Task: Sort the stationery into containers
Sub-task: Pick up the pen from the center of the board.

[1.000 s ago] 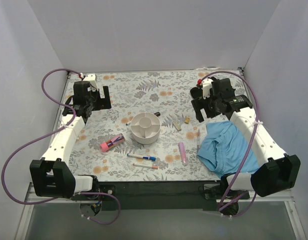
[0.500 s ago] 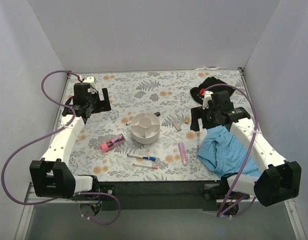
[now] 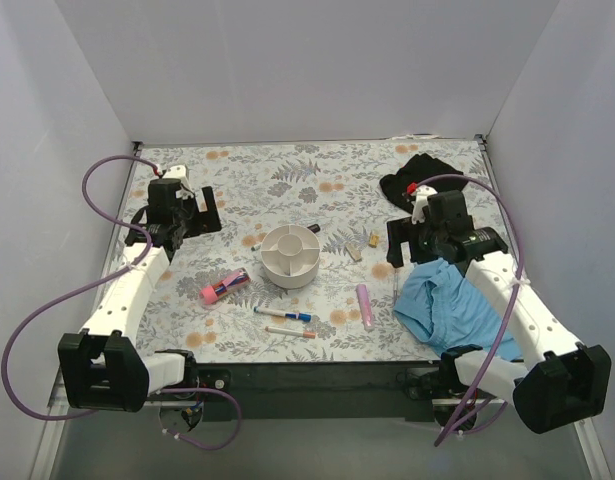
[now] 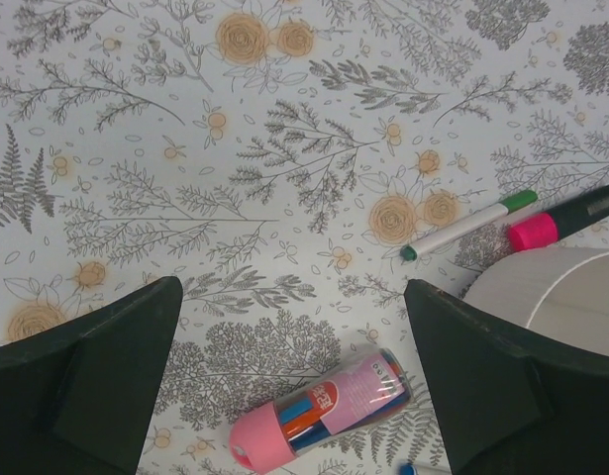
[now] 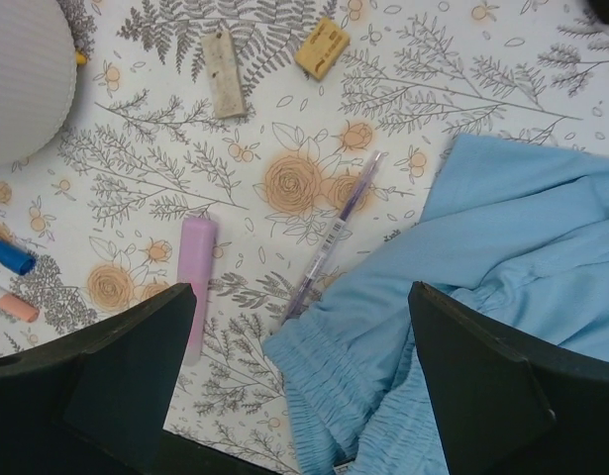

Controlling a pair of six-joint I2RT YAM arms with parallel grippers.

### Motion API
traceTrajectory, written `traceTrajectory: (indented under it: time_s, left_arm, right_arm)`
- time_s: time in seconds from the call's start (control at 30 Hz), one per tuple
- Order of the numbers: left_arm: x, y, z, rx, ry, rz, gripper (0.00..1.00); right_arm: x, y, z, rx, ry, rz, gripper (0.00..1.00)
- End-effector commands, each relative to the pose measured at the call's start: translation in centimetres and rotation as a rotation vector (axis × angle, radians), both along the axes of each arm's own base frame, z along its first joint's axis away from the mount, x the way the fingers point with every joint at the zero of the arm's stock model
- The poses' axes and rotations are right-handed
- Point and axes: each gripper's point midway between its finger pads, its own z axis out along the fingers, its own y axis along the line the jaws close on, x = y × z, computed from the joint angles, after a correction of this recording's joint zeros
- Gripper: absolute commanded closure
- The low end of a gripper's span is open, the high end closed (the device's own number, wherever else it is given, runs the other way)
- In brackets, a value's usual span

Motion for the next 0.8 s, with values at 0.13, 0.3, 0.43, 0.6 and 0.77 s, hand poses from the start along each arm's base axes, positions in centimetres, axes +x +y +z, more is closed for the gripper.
traceTrajectory:
  time_s: [0.13,0.3,0.43,0.6,0.77]
  left_arm:
    - [0.2,0.8,0.3,0.025,-0.034,0.030,0.02]
    - [0.4,0.8,1.1,0.018,-0.059,0.037,0.02]
    - [-0.1,1.7,1.3,0.049,-0.060,0.069,0.02]
    - [-0.6,1.7,1.5,0.058,-0.063,0.058,0.02]
    - [-0.4,1.2,1.3,0.032,-0.053,0.047,0.02]
  right_arm:
    - [-1.6,1.6,-2.4,0.087,0.073,0.042,0.15]
    - [-2.7,3.4,-4.6,0.132,0.188,0.042,0.20]
    - [-2.0,3.8,-6.3,0.060,0.234,-0.061,0.20]
    - [-2.4,5.8,-8.4,-0.013,0.270,-0.086,0.21]
    - [-2.1,5.9,-9.9,-0.072,0.298,-0.109,0.23]
